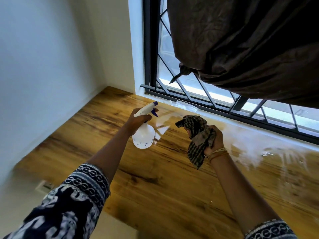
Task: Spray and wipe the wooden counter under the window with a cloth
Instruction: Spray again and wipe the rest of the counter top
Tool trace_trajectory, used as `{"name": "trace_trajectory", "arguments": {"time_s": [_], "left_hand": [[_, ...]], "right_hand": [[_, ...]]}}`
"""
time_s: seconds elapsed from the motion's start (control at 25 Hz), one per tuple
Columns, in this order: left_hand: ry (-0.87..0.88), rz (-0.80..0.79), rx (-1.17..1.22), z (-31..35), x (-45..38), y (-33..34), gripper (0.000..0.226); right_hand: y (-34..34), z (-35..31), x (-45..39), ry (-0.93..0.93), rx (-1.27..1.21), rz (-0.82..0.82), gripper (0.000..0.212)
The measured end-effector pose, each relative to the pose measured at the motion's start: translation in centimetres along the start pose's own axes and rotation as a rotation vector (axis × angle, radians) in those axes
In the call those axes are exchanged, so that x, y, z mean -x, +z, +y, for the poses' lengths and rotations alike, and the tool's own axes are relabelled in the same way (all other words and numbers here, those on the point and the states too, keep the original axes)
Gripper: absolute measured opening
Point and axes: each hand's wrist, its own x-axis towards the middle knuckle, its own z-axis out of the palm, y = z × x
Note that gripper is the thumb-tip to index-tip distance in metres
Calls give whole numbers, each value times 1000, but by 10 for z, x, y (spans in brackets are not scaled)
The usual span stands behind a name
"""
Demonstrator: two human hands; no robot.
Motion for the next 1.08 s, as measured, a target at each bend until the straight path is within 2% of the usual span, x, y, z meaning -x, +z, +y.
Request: {"name": "trace_trajectory", "arguments": {"time_s": [0.12, 0.28, 0.36, 0.52, 0.64, 0.72, 0.8, 0.96, 1.0, 1.04, 1.08], "left_hand": [[1, 9, -22, -6, 7, -1, 35], [-34, 111, -116, -12, 16, 1, 26], [-62, 234, -169, -18, 21, 5, 24], [-43, 498, -309, -32, 45, 25, 38], [24, 794, -232, -47, 72, 55, 44], [32, 901, -197, -51, 85, 82, 46], [16, 896, -198, -53, 91, 109, 45], [42, 698, -284, -56, 91, 164, 25], [40, 636, -328, -58, 88, 176, 23], [37, 560, -372, -60, 83, 187, 24], [36, 471, -429, -61, 77, 196, 27]], "right_hand": [[-1, 3, -3, 3, 22, -3, 57], [-5, 11, -1, 46, 33, 22, 51], [-9, 12, 0, 47, 46, 13, 49], [-18, 5, 8, 27, 114, 34, 42], [-32, -7, 13, 21, 130, 48, 45], [-45, -23, 16, 51, 142, 37, 45], [-61, -41, 15, 55, 152, 9, 38], [-93, -80, 13, -73, 178, -31, 40], [-101, -89, 12, -171, 283, -40, 38], [-110, -97, 10, -292, 495, -26, 37], [-118, -104, 5, -424, 815, 17, 39]]}}
